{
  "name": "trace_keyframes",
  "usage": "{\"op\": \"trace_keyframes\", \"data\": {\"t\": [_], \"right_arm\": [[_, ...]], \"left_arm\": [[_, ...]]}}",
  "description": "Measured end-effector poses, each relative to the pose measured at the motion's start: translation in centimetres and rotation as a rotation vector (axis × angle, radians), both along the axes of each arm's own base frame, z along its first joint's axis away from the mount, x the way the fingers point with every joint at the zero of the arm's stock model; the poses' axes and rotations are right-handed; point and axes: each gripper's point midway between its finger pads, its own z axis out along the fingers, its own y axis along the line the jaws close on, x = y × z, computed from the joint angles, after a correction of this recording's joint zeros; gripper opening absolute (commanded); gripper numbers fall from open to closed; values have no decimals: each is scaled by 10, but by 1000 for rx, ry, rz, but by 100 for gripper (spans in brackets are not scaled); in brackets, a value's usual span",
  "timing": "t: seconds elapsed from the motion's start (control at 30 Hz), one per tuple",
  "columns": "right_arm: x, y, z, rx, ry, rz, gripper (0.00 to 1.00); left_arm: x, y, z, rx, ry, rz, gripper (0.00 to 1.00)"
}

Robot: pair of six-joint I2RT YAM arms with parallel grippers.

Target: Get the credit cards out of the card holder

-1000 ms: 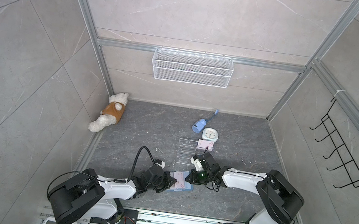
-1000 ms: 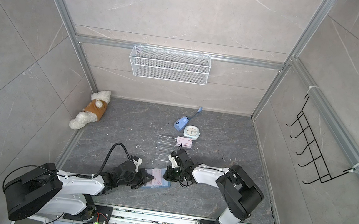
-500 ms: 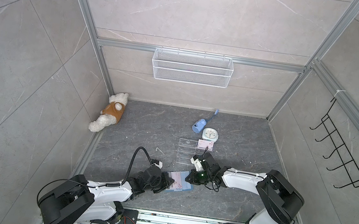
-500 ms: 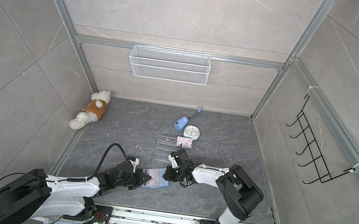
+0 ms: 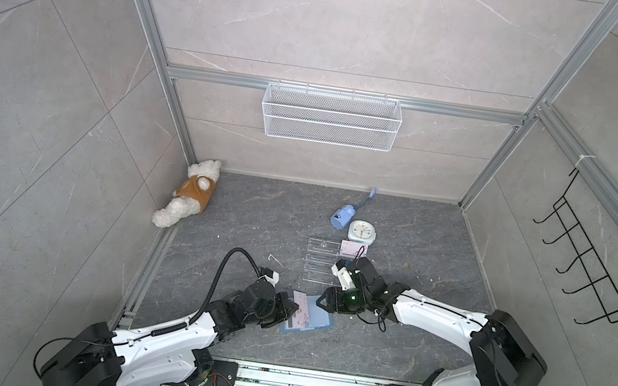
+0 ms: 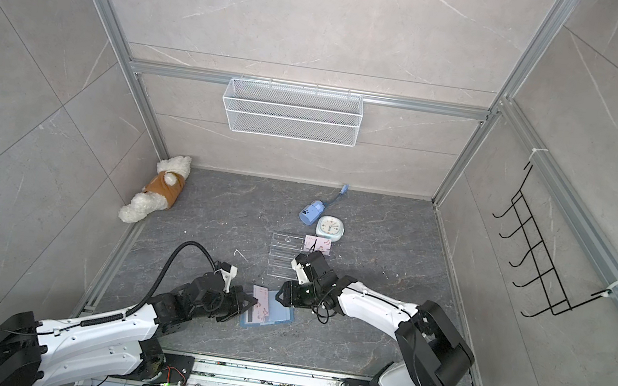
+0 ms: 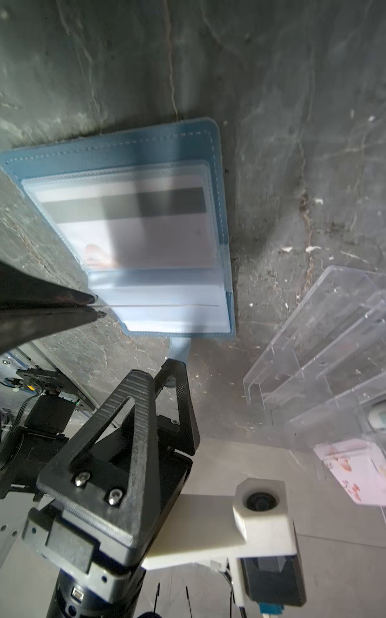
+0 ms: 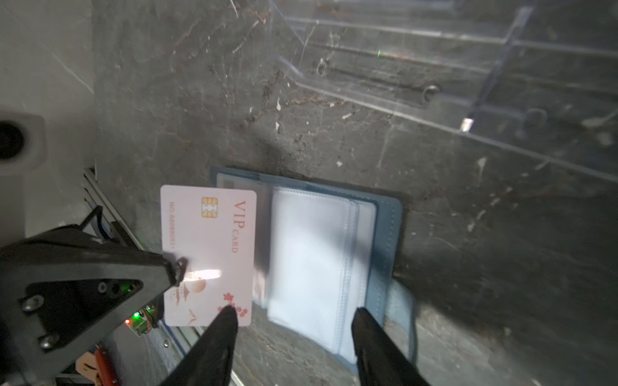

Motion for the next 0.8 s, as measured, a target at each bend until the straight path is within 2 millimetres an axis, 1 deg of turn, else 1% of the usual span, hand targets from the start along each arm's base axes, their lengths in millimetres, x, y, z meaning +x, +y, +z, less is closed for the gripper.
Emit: {"op": "trace_keyframes", "data": {"t": [0.07, 0.1, 0.13, 0.17, 0.23, 0.37, 0.5, 0.67, 0.8], "right_arm": [[3, -2, 10, 0, -27, -6, 79], [5, -4, 16, 0, -43, -10, 91], [6, -6, 21, 0, -53, -18, 97], [8, -9, 25, 0, -67, -26, 100], [12, -18, 35, -3, -94, -47, 100], [20, -39, 55, -5, -134, -98, 100], [29, -60, 83, 13, -184, -150, 100], [38, -90, 115, 59, -224, -236, 100], [46, -110, 130, 118, -218, -292, 100]], "left_arm": [[1, -1, 11, -7, -18, -7, 0], [2, -2, 17, -11, -29, -11, 0], [3, -4, 25, -19, -44, -16, 0], [4, -4, 31, -25, -54, -18, 0], [6, -8, 45, -43, -81, -25, 0], [10, -13, 62, -64, -113, -35, 0], [14, -20, 80, -95, -144, -45, 0], [21, -34, 107, -153, -185, -67, 0], [27, -48, 128, -205, -216, -88, 0]]}}
